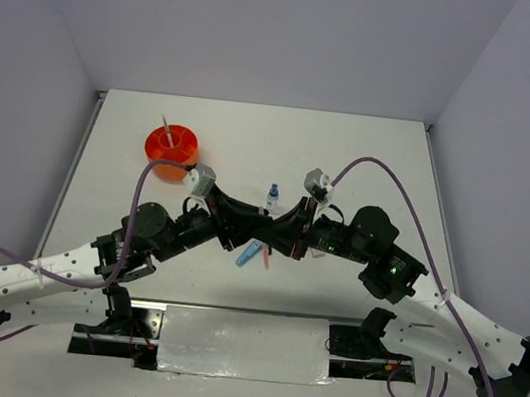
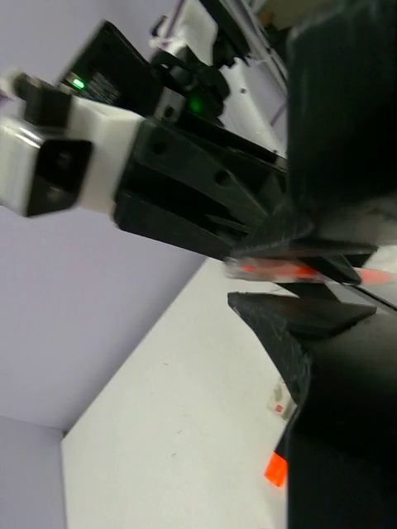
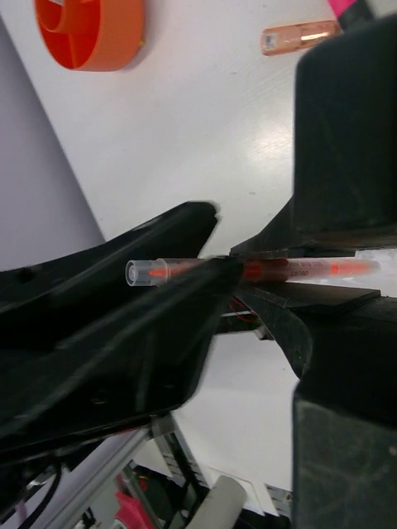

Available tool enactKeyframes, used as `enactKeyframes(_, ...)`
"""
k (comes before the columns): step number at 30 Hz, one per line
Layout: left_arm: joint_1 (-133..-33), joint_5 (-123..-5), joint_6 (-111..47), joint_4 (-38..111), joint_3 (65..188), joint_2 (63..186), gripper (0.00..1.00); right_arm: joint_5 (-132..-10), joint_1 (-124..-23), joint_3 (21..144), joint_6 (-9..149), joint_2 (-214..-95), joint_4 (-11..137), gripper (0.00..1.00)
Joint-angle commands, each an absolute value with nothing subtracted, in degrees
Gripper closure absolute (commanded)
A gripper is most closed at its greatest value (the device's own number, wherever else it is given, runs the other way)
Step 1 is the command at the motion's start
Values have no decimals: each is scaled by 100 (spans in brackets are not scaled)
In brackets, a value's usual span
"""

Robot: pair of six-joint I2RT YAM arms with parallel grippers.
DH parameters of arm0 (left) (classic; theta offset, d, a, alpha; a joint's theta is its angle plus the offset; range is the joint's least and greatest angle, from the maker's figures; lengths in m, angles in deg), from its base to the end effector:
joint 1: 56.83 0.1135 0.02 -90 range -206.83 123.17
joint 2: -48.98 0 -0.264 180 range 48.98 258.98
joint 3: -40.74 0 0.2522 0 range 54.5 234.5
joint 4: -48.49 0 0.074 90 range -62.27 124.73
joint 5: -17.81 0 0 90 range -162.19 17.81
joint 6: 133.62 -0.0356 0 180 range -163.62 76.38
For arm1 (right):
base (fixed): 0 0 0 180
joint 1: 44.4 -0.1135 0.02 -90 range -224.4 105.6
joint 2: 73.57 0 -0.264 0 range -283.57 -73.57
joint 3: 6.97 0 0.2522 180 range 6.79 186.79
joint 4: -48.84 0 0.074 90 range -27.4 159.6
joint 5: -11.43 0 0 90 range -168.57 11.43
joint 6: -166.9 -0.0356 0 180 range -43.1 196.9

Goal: Sort the stationery into containers
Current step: Close the pen cap on the pen, then place the pen in the storage box.

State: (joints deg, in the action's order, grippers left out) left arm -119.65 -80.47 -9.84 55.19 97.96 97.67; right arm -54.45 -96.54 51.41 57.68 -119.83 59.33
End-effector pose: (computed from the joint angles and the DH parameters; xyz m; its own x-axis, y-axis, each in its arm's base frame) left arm 0.0962 -0.1760 0.3779 -0.3544 -0.5143 -0.7810 0.7457 0.3485 -0.5679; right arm 0.1054 0.1593 0.3602 -0.3033 0.0994 -0.9477 -0.9229 0.2170 0.3181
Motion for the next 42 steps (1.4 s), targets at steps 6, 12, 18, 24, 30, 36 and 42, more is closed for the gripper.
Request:
enactKeyframes(6,-12020,-7843,-1233,4572,9827,9662,52,-5915,-9775,5284,5844,-11936,4827,100)
enactKeyframes(12,-12028,-7975,-1276,4598,9792,9434,56,-5889,-9827,5337,5897,-12130,4941,100)
enactKeyframes(18,-12020,-7975,-1505,4405,10099,9512,86,-5625,-9915,5214,5967,-12253,4871,100)
enactKeyframes(24,-11993,-8395,-1839,4151,10240,9548,100,-5483,-9915,5074,6231,-12288,5011,35)
enactKeyframes(30,-11328,-9658,-1989,3483,10468,9486,100,-6520,-9644,4618,6415,-11570,5626,0)
enactKeyframes(36,-9757,-11164,-1936,3305,10908,10214,100,-7136,-9309,3993,6345,-10505,5724,0)
enactKeyframes(42,-7855,-11201,-2216,4613,11268,11453,100,-6917,-9300,3624,6152,-10188,5575,0)
